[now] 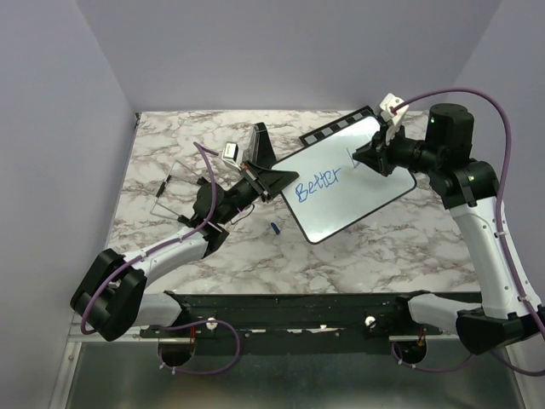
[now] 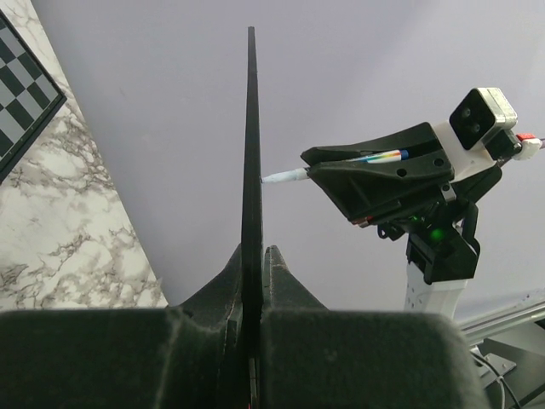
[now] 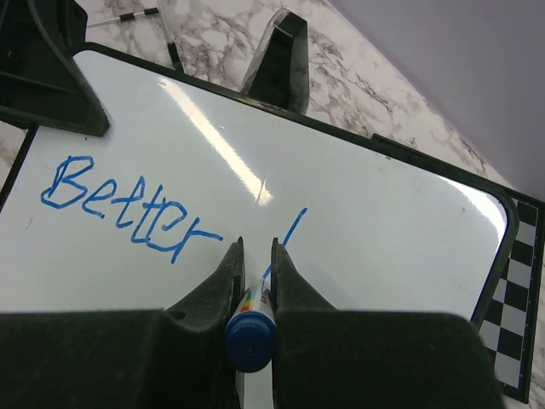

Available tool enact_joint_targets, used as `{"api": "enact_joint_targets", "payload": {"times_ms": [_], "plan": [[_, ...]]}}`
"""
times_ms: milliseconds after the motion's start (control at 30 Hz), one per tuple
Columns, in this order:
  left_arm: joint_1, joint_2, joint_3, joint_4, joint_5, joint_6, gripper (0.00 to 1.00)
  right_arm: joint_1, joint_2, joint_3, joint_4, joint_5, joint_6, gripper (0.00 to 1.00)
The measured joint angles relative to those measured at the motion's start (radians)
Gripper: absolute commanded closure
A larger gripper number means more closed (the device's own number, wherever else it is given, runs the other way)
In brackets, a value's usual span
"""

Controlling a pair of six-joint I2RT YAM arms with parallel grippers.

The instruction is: Write a sentence on the whiteboard

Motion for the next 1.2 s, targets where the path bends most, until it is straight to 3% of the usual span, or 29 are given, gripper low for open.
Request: {"api": "enact_joint_targets", "payload": {"times_ms": [567,1200], "plan": [[0.004,0.019,0.009,0.002,0.003,-0.003,1.00,0.000,0.067,0.051,0.018,-0.034,0.022,1.00],[0.004,0.032,0.013,0.005,0.006,-0.006,1.00,0.000,0.003,-0.020,-0.016,-0.058,-0.008,0.99]]}}
